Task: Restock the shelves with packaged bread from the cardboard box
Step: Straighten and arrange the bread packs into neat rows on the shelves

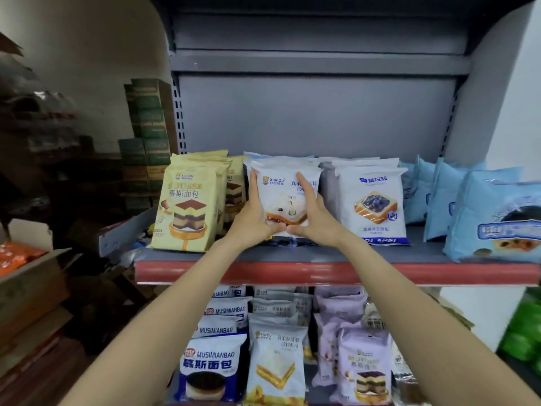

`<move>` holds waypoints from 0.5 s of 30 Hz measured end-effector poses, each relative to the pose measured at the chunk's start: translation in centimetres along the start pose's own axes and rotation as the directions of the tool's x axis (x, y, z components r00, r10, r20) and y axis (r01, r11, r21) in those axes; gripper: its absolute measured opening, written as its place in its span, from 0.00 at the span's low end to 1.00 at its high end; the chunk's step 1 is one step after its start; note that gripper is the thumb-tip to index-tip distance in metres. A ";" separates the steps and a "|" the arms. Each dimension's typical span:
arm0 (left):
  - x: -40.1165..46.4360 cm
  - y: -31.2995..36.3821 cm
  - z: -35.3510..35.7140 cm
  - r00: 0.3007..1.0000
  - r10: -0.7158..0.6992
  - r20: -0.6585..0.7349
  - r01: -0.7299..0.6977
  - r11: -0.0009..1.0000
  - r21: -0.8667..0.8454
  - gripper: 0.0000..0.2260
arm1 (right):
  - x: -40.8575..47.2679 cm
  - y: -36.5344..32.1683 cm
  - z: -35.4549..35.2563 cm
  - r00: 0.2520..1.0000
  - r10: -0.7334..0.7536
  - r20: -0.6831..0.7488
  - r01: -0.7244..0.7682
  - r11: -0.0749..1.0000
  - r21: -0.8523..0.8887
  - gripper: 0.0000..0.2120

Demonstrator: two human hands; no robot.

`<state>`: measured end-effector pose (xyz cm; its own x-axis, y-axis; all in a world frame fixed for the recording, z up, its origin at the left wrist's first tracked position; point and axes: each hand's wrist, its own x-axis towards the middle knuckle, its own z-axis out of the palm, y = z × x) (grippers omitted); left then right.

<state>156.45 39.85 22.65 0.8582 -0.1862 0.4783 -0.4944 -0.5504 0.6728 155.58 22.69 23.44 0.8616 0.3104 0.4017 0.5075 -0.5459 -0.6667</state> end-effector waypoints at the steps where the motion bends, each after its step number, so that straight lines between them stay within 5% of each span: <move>1: -0.2 -0.1 0.2 1.000 0.004 0.011 -0.004 1.000 -0.007 0.59 | -0.2 0.1 -0.1 1.000 -0.003 0.001 0.003 1.000 -0.011 0.52; 10: 0.3 0.6 0.3 0.999 -0.032 -0.044 0.017 0.951 -0.309 0.60 | -1.0 0.4 0.2 0.998 -0.021 -0.057 0.021 1.000 -0.006 0.55; 15: 1.2 1.1 0.5 0.999 0.025 -0.047 -0.038 0.956 -0.292 0.58 | -0.6 0.1 0.5 1.000 -0.017 -0.017 0.017 0.999 -0.036 0.54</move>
<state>157.02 38.63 23.63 0.8381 -0.1614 0.5210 -0.5451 -0.2813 0.7898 155.17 22.82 22.84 0.8523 0.3061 0.4241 0.5210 -0.5685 -0.6367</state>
